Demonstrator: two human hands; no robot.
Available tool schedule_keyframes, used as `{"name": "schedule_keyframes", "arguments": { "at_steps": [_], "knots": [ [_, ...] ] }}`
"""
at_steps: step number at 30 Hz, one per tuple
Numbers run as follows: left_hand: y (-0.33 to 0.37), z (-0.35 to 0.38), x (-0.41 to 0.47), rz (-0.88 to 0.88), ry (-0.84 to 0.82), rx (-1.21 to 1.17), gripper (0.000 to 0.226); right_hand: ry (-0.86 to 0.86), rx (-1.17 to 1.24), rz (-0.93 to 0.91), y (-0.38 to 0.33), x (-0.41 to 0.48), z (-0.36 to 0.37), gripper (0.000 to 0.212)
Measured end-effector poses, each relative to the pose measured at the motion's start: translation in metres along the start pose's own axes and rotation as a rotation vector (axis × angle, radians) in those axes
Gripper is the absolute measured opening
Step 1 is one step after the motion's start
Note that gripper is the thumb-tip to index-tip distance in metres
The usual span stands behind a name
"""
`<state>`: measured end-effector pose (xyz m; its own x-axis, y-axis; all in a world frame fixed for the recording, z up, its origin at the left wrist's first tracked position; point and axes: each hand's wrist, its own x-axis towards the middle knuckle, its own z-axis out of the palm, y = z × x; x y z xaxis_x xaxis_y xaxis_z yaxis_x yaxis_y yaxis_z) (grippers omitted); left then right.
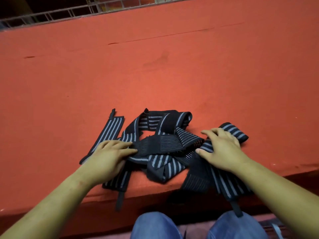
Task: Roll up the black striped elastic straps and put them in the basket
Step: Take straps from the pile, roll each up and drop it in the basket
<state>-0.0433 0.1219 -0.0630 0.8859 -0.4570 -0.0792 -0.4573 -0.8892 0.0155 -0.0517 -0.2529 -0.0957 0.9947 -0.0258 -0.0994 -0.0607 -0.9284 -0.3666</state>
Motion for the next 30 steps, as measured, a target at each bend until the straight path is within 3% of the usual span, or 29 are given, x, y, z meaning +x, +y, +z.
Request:
{"name": "schedule_keyframes", "arguments": {
  "at_steps": [2,6,10,12,14,17,18,20,22,24,26,30],
  "knots": [
    [0.014,-0.002,0.003,-0.039,-0.091,-0.128,0.063,-0.015,-0.045,0.030,-0.008,0.001,0.001,0.069],
    [0.050,-0.007,0.017,-0.005,-0.001,-0.328,0.075,0.108,0.108,0.062,-0.024,0.004,0.006,0.029],
    [0.080,-0.002,0.030,0.069,0.068,-0.415,0.099,0.284,0.367,-0.187,-0.038,0.000,0.002,0.021],
    [0.090,-0.001,0.037,0.068,0.078,-0.468,0.105,0.254,0.562,-0.293,-0.051,-0.010,-0.007,0.021],
    [0.099,-0.006,0.042,0.046,0.105,-0.586,0.097,0.172,0.663,-0.344,-0.061,-0.017,-0.012,0.024],
    [0.102,-0.017,0.045,0.022,0.253,-0.656,0.050,0.058,0.729,-0.367,-0.063,-0.023,-0.010,0.027],
    [0.101,-0.022,0.045,0.008,0.298,-0.650,0.037,0.029,0.728,-0.343,-0.058,-0.025,-0.010,0.033],
    [0.094,-0.028,0.044,-0.053,0.337,-0.650,0.036,-0.022,0.628,-0.290,-0.047,-0.031,-0.009,0.066],
    [0.087,-0.030,0.041,-0.116,0.348,-0.653,0.037,-0.041,0.394,-0.304,-0.037,-0.035,-0.005,0.095],
    [0.082,-0.034,0.036,-0.179,0.374,-0.688,0.024,-0.024,0.142,-0.343,-0.024,-0.035,0.002,0.108],
    [0.075,-0.039,0.032,-0.285,0.425,-0.762,0.010,-0.033,-0.022,-0.336,-0.008,-0.035,0.007,0.102],
    [0.057,-0.050,0.024,-0.375,0.529,-0.875,0.015,-0.006,-0.052,-0.277,0.019,-0.037,0.010,0.070]
  ]
}}
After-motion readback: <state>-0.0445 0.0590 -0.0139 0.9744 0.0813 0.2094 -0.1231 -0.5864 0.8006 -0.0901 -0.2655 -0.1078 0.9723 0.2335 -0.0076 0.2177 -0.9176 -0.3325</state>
